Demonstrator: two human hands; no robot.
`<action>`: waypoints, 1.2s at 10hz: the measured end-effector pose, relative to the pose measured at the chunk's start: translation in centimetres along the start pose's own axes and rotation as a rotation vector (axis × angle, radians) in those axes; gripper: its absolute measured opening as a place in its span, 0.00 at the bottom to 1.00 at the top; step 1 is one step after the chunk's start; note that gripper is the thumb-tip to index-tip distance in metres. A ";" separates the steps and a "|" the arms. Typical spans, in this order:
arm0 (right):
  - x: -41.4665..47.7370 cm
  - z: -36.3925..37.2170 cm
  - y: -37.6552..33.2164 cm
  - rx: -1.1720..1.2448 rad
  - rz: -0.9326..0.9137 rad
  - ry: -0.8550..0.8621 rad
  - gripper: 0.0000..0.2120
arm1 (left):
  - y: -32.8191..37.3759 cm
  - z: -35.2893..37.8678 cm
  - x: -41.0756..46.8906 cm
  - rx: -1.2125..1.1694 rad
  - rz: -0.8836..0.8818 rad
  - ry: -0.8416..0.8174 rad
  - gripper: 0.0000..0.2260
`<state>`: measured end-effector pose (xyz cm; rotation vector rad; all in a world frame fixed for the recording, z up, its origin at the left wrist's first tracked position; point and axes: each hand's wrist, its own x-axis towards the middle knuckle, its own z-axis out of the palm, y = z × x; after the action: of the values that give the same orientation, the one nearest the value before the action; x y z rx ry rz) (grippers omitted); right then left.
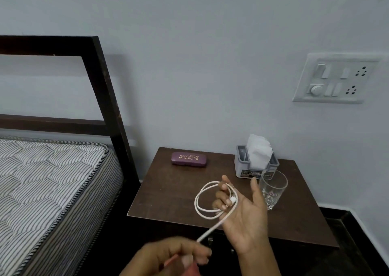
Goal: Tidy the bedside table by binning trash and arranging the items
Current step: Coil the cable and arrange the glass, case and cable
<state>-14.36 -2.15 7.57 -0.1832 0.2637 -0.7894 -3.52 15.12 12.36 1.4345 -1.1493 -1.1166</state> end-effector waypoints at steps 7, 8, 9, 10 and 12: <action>-1.3 2.2 -0.3 0.049 0.003 -0.145 0.23 | -0.5 -3.8 1.7 1.070 -0.381 0.473 0.10; -1.7 2.7 0.3 0.004 0.116 -0.136 0.26 | -1.4 -4.9 3.5 0.405 -0.194 0.572 0.13; -1.8 2.8 1.3 -0.039 0.223 -0.105 0.31 | 0.5 -4.8 5.3 -0.314 -0.072 0.506 0.16; -1.8 2.8 2.2 -0.132 0.284 -0.023 0.23 | 3.0 -4.3 6.8 -0.517 0.020 0.467 0.15; -2.1 3.2 2.6 -0.301 0.293 0.058 0.15 | 5.8 -3.9 9.3 -0.268 0.117 0.394 0.17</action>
<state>-13.05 1.32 10.31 -0.3954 0.4535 -0.4614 0.90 5.81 17.79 1.2867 -0.7624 -0.8239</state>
